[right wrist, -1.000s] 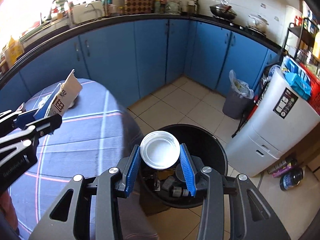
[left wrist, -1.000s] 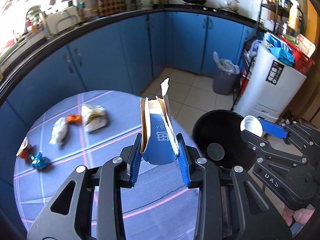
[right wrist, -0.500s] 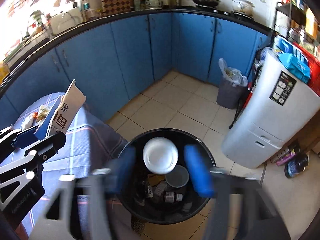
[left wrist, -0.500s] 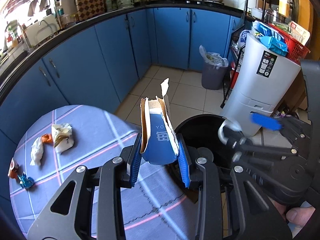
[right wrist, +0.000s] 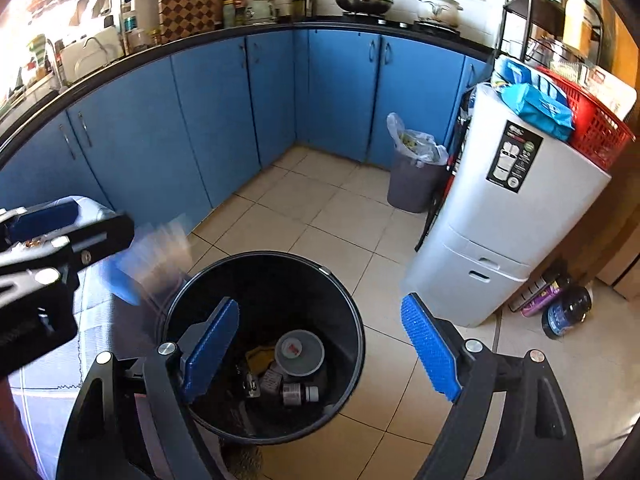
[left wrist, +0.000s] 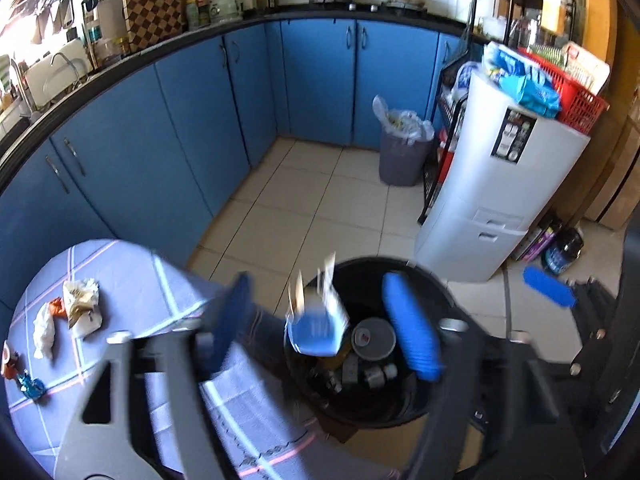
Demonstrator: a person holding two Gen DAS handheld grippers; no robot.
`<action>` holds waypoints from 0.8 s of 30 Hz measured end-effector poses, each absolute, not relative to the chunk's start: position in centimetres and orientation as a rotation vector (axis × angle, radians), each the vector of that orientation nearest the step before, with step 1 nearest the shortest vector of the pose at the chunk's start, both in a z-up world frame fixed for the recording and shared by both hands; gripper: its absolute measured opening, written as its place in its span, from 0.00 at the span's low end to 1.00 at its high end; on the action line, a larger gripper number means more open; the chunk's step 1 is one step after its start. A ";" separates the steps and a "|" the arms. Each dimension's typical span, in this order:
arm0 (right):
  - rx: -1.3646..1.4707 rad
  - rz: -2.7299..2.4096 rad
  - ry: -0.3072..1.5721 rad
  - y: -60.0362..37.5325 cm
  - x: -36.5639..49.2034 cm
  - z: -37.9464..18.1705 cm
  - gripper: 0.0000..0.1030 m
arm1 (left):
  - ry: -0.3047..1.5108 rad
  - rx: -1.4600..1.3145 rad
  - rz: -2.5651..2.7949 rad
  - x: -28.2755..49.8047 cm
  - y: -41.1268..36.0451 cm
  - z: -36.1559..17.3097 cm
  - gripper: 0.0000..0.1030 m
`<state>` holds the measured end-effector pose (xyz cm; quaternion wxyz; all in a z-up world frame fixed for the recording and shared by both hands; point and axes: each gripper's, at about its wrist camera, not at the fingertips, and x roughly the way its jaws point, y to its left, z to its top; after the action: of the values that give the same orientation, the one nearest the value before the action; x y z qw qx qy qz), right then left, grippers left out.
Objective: Collect trash
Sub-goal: 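Carry the paper cup and lid over the bin and open both tools to drop them, then move both tools back over the table toward the white paper bag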
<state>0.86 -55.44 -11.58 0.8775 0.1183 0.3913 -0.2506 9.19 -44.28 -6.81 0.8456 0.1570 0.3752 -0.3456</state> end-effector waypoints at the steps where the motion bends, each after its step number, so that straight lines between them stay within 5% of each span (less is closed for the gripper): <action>1: 0.252 -0.523 0.818 -55.6 0.7 -11.7 0.79 | 0.785 0.320 -0.730 9.3 -44.1 -6.6 0.90; 12: 0.214 -0.413 0.826 -51.2 2.7 -11.5 0.79 | 0.824 0.259 -0.540 12.7 -36.3 -7.6 0.94; 24: 0.009 -0.137 0.819 -36.4 10.2 -10.3 0.79 | 0.850 0.140 -0.170 17.8 -16.0 -8.8 0.94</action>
<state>10.19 -36.39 -10.31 0.9150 0.0043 0.3978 -0.0665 17.75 -16.03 -8.81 0.9052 0.0677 0.4115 -0.0821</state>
